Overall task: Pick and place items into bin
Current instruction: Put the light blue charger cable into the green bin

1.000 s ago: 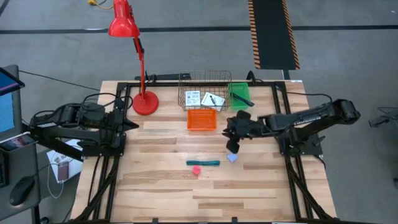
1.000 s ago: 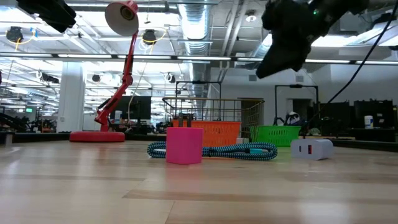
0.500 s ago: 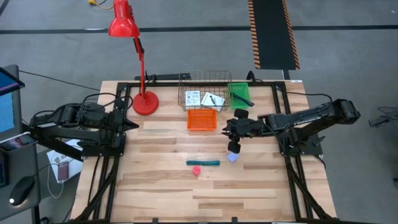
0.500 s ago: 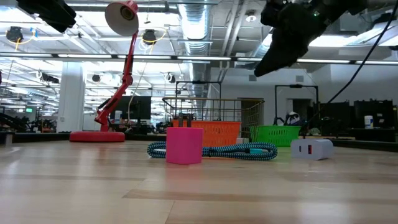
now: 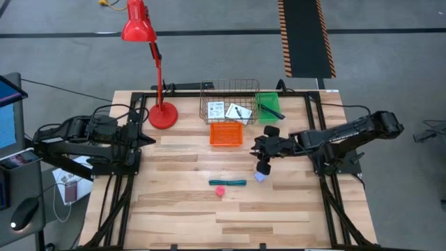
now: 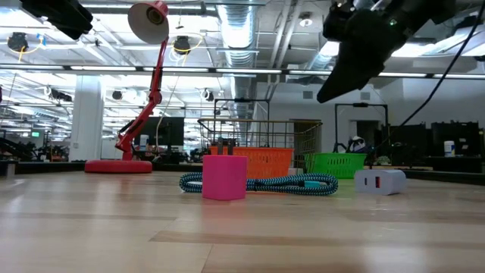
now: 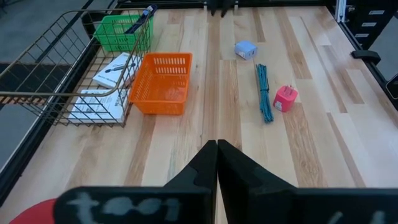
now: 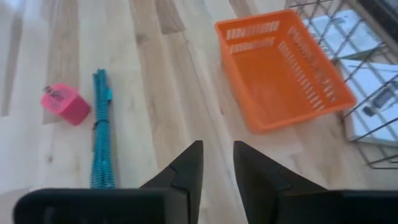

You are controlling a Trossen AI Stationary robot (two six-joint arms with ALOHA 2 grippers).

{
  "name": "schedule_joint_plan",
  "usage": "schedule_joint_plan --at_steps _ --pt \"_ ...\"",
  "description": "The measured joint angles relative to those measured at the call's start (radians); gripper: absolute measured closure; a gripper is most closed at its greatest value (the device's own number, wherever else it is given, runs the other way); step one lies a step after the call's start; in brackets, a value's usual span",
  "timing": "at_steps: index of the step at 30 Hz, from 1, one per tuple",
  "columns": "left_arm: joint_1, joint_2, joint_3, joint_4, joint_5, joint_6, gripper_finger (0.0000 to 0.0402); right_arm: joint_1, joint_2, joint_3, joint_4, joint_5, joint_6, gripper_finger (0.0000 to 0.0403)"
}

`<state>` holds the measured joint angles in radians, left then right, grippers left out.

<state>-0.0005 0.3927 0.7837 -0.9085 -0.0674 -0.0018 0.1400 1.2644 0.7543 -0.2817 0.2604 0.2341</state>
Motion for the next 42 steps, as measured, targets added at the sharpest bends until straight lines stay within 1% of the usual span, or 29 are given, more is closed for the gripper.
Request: schedule_joint_plan --at_steps 8,11,15,20,22,25,29,35,42 --pt "0.0 0.0 0.0 0.0 0.0 0.0 0.0401 0.054 0.0 -0.001 -0.001 0.002 0.036 0.0268" --pt "0.0 0.0 0.0 0.0 0.0 0.001 0.0401 0.057 0.004 -0.017 0.011 0.002 0.037 0.0259" --pt "0.0 0.0 0.0 0.0 0.0 0.001 0.0401 0.056 0.072 -0.058 0.023 0.002 0.039 0.0259" --pt "0.0 0.0 0.0 0.0 0.0 -0.004 0.0401 0.076 0.21 -0.059 0.102 -0.005 0.032 0.0265" --pt "0.0 0.0 0.0 0.0 0.0 -0.005 0.0401 0.088 0.254 -0.047 0.154 -0.025 0.016 0.0265" --pt "0.0 0.0 0.0 0.0 0.0 0.002 0.0401 0.109 0.314 -0.014 0.175 -0.032 -0.009 0.0262" --pt "0.0 0.0 0.0 0.0 0.0 -0.002 0.0401 0.131 0.362 0.032 0.174 -0.035 -0.033 0.0254" --pt "0.0 0.0 0.0 0.0 0.0 0.002 0.0401 0.163 0.421 0.1 0.174 -0.083 -0.049 0.024" --pt "0.0 0.0 0.0 -0.001 0.0 0.003 0.0401 0.188 0.538 0.182 0.171 -0.117 -0.051 0.0234"
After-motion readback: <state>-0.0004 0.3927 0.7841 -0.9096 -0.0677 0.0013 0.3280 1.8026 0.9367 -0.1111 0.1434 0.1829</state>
